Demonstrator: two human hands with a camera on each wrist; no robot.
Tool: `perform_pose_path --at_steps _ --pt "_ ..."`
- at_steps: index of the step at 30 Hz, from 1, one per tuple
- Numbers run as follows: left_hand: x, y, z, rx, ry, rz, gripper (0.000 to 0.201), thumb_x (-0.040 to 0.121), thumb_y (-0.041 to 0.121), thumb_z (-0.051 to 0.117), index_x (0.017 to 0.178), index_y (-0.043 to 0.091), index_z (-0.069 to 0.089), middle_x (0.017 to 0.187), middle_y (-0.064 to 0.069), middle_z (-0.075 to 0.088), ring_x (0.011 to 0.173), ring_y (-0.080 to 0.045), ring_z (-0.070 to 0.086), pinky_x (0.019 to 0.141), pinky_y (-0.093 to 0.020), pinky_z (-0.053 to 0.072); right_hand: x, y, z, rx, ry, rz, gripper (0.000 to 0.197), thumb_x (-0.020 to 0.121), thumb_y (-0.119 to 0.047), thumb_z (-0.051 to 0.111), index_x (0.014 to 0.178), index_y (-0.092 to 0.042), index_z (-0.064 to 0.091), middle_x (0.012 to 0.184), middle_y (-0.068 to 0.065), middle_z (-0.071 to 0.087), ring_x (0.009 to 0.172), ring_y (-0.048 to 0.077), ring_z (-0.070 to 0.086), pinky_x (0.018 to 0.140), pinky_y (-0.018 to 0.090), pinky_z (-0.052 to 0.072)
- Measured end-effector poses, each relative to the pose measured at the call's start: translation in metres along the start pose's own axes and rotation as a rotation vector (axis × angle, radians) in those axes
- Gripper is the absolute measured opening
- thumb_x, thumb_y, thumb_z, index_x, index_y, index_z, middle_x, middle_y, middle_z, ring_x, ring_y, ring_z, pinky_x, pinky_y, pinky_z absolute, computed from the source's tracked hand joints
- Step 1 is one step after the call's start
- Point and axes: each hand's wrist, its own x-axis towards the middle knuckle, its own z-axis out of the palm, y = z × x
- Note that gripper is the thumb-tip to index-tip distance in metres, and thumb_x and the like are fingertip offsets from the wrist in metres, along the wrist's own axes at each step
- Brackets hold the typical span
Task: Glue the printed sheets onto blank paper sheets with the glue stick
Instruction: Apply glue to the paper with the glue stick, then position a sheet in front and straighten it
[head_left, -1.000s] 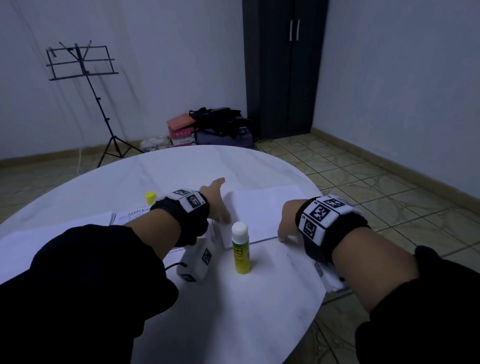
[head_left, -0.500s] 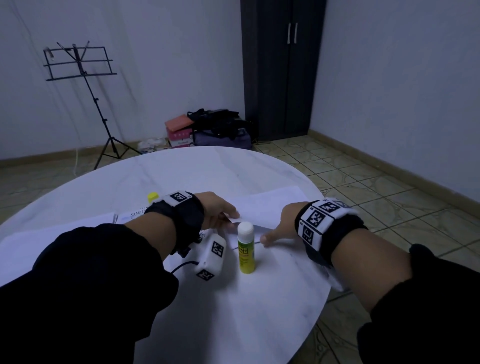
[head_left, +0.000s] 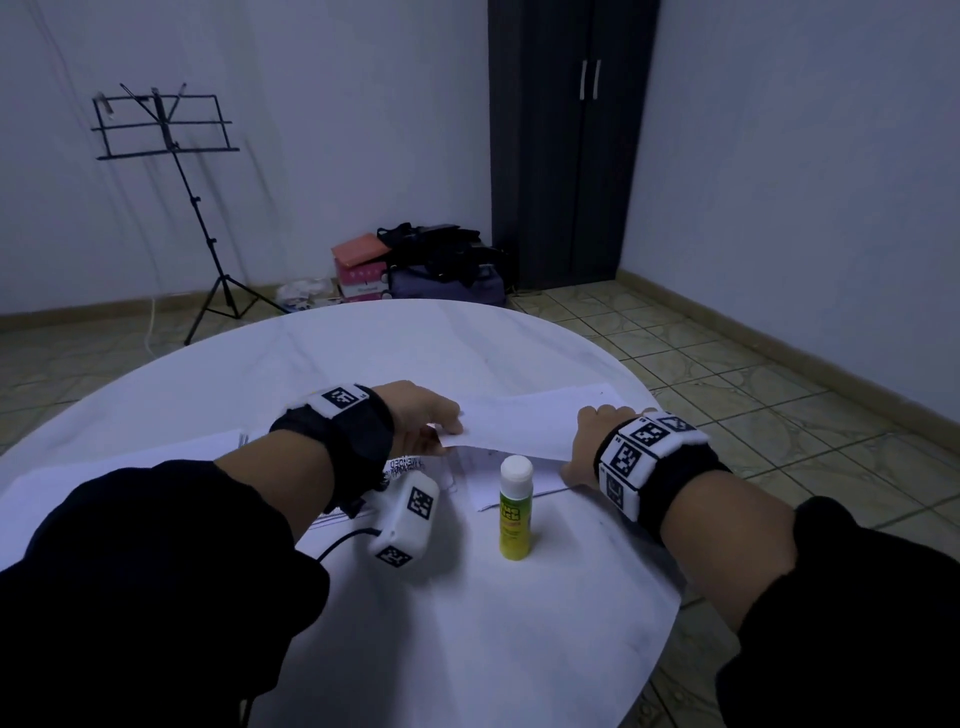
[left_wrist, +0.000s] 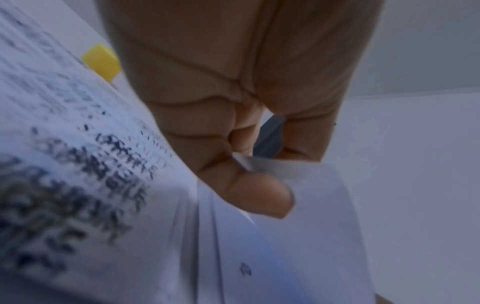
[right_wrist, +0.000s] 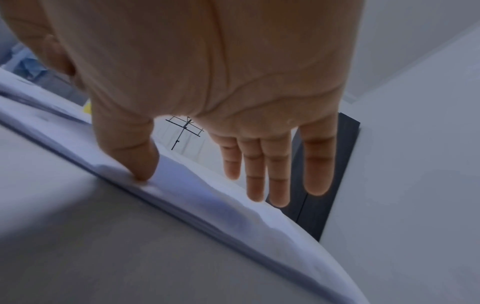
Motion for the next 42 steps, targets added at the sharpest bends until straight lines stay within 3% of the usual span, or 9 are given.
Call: perform_pose_path --at_steps 6,10,13,17,22,28,32,36,42 --pt "-0.031 -0.009 -0.033 -0.038 0.069 0.097 0.034 0.081 -0.015 0.063 0.109 0.004 0.060 0.091 -0.012 0.066 0.053 -0.012 0.066 0.045 -0.019 0.051 -0.026 0.008 -0.019 0.098 0.028 -0.032 0.066 0.069 -0.040 0.067 0.125 -0.018 0.040 0.125 0.006 0.041 0.117 0.026 0.043 0.093 0.041 0.041" --pt "-0.064 -0.023 -0.058 -0.051 0.096 0.092 0.035 0.080 -0.015 0.063 0.109 0.004 0.059 0.084 -0.013 0.066 0.050 -0.014 0.066 0.046 -0.021 0.053 -0.056 0.008 -0.038 0.274 -0.304 -0.046 0.105 0.064 -0.043 0.081 0.148 -0.023 0.021 0.148 0.003 0.033 0.131 0.024 0.039 0.103 0.036 0.038" --pt "-0.087 -0.036 -0.075 -0.014 0.120 0.071 0.037 0.080 -0.016 0.063 0.111 0.005 0.058 0.084 -0.013 0.065 0.049 -0.014 0.065 0.047 -0.022 0.054 -0.075 0.003 -0.039 0.485 -0.427 -0.127 0.096 0.070 -0.039 0.080 0.148 -0.026 0.025 0.145 0.000 0.039 0.126 0.020 0.044 0.090 0.027 0.041" --pt "-0.120 -0.059 -0.097 0.069 0.089 0.004 0.041 0.080 -0.017 0.062 0.115 0.005 0.059 0.097 -0.016 0.067 0.067 -0.021 0.067 0.050 -0.025 0.056 -0.094 -0.012 -0.037 0.767 -0.467 -0.117 0.069 0.079 -0.029 0.075 0.139 -0.027 0.041 0.086 0.000 0.051 0.073 0.011 0.049 0.053 0.021 0.036" --pt "-0.154 -0.088 -0.108 0.325 0.018 -0.103 0.043 0.078 -0.015 0.065 0.113 0.010 0.061 0.088 -0.011 0.065 0.064 -0.020 0.064 0.051 -0.027 0.057 -0.109 -0.021 -0.039 0.806 -0.440 -0.106 0.050 0.087 -0.033 0.065 0.133 -0.027 0.046 0.080 0.000 0.051 0.068 0.014 0.049 0.055 0.025 0.034" --pt "-0.172 -0.109 -0.108 0.693 0.003 -0.114 0.047 0.077 0.005 0.076 0.117 0.023 0.060 0.070 -0.002 0.060 0.049 -0.010 0.057 0.043 -0.021 0.048 -0.117 -0.035 -0.037 0.695 -0.320 -0.085 0.032 0.087 -0.039 0.060 0.113 -0.021 0.058 0.113 0.010 0.061 0.097 0.024 0.061 0.070 0.029 0.041" --pt "-0.180 -0.113 -0.106 1.108 0.056 -0.104 0.067 0.069 0.039 0.081 0.129 0.039 0.051 0.107 -0.002 0.058 0.080 -0.016 0.060 0.064 -0.022 0.051 -0.125 -0.058 -0.043 0.641 -0.207 -0.124 0.021 0.093 -0.030 0.047 0.093 -0.011 0.053 0.090 0.010 0.060 0.085 0.028 0.061 0.066 0.030 0.045" --pt "-0.184 -0.120 -0.105 1.357 0.073 -0.042 0.071 0.071 0.056 0.072 0.135 0.045 0.044 0.157 -0.006 0.005 0.134 -0.027 0.037 0.110 -0.034 0.033 -0.132 -0.086 -0.055 0.681 -0.161 -0.204 0.021 0.095 -0.032 0.046 0.099 -0.012 0.047 0.077 0.005 0.052 0.060 0.023 0.060 0.053 0.026 0.041" --pt "-0.182 -0.126 -0.099 1.395 0.005 0.031 0.066 0.072 0.059 0.067 0.132 0.046 0.044 0.131 0.007 0.054 0.124 -0.022 0.045 0.096 -0.030 0.039 -0.143 -0.138 -0.072 0.950 -0.049 -0.301 0.023 0.078 -0.027 0.073 0.087 -0.013 0.057 0.075 0.006 0.061 0.057 0.017 0.057 0.050 0.023 0.041"
